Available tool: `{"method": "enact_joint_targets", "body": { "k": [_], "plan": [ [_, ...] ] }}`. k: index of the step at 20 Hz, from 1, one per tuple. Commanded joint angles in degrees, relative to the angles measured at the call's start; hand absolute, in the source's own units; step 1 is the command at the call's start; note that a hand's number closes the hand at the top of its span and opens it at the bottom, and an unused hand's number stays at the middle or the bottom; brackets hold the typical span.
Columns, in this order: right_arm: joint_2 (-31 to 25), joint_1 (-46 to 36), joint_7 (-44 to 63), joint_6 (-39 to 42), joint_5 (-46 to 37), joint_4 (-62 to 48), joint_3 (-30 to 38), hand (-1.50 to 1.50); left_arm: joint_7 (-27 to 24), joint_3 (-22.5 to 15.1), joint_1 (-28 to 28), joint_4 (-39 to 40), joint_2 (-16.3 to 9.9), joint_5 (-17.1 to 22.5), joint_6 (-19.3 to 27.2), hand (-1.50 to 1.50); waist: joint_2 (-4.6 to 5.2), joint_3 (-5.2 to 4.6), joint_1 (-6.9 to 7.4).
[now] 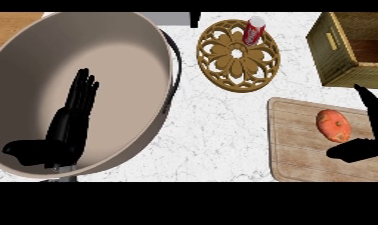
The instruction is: Pick the squash from the cutting board and place it in the basket
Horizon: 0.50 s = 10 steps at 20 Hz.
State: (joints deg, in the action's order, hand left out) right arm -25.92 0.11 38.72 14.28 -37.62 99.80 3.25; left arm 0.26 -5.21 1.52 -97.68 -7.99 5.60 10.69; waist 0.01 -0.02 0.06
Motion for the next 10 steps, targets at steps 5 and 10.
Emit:
{"method": "enact_joint_targets", "body": {
  "k": [5, 10],
  "plan": [
    [-1.3, 1.0, -8.6, 1.7, -0.6, -8.4, 5.4, -1.5, -1.2, 2.1, -1.7, 3.4, 1.1, -0.1, -2.1, 0.0, -0.01, 0.02, -0.11],
    [4.0, -1.4, -7.3, -0.1, -5.1, -10.9, 2.8, -1.5, -0.7, 2.7, -4.5, 5.4, 2.9, -1.7, -1.3, 0.0, 0.0, 0.03, -0.08]
  ]
}}
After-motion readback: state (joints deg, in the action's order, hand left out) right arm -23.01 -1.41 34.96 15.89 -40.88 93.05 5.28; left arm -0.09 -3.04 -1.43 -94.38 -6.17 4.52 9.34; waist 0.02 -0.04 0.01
